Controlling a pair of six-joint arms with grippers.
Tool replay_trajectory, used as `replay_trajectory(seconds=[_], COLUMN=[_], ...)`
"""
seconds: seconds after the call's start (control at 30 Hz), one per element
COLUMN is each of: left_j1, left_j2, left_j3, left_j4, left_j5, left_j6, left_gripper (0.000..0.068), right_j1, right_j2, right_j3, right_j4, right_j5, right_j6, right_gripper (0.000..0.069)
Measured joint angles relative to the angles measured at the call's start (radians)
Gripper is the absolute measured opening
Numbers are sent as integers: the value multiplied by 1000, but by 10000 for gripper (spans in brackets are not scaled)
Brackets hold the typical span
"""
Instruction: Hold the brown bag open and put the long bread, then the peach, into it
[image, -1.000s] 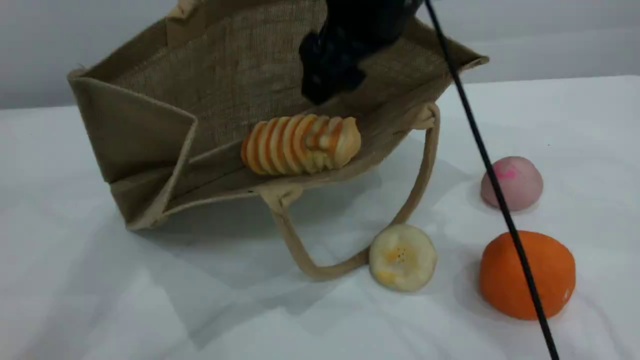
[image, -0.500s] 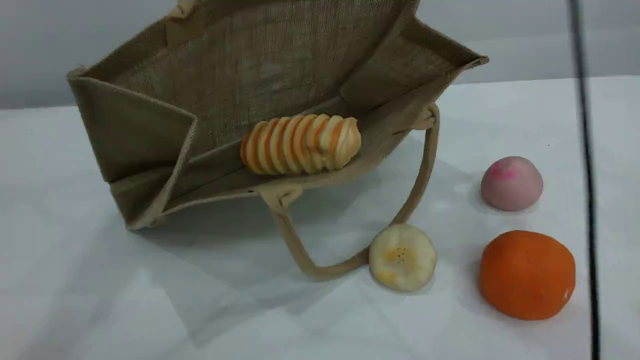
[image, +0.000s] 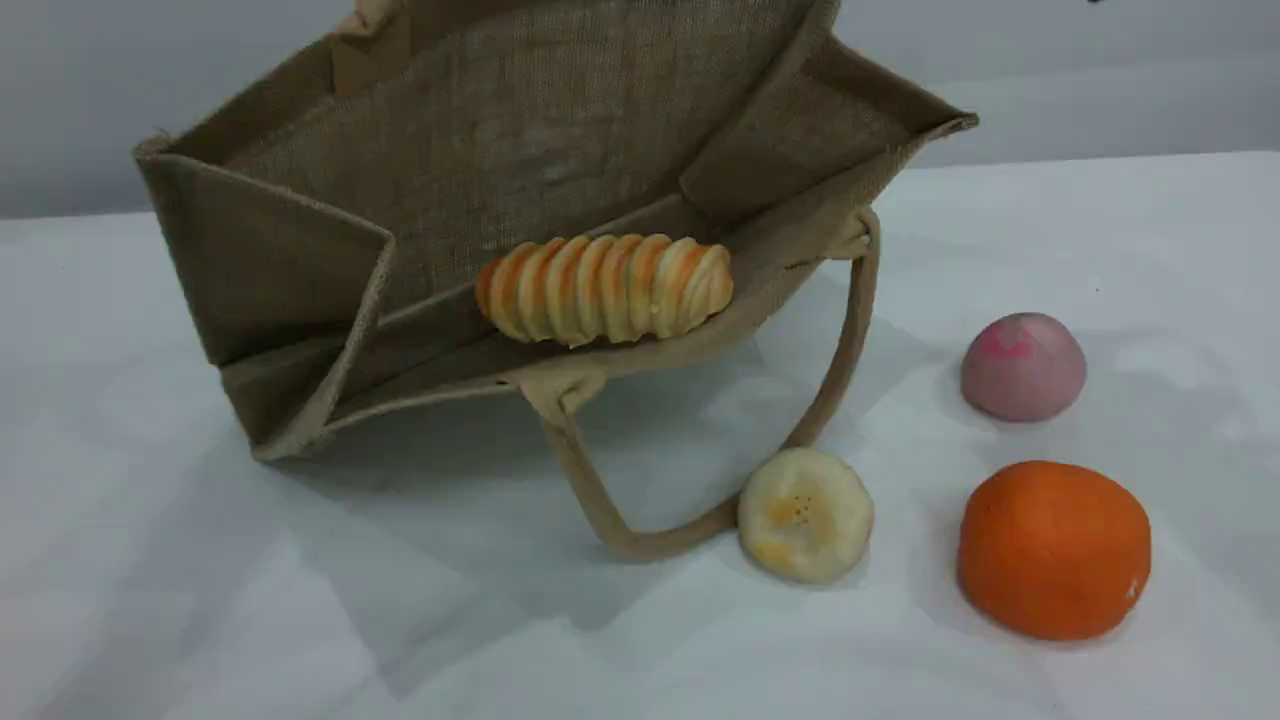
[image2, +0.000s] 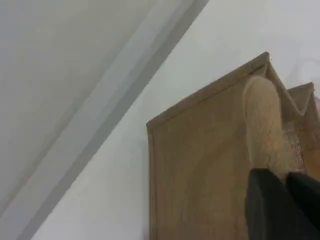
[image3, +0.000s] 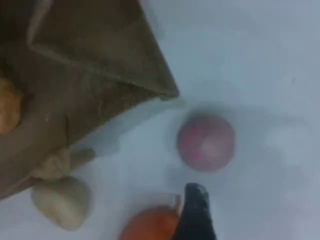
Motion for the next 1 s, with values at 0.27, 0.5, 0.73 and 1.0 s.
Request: replay_trajectory(seconds=[0.27,0.5,0.73,1.0], left_j1=[0,0,0,0], left_j2=[0,0,0,0], left_j3=[0,0,0,0], left_j4=[0,0,0,0], left_j5=[0,1,1,1], left_j6=[0,0,0,-1], left_gripper=[73,73,73,73], right_j1=[-15,-26,-26,-26], right_j2=[142,274,376,432], right_j3=[0,0,0,0], right_j4=[60,76,83,87], right_j5=[-28,-72,-122,-165], right_j6=[-30,-42,-59,-64], right_gripper=[506,506,506,506])
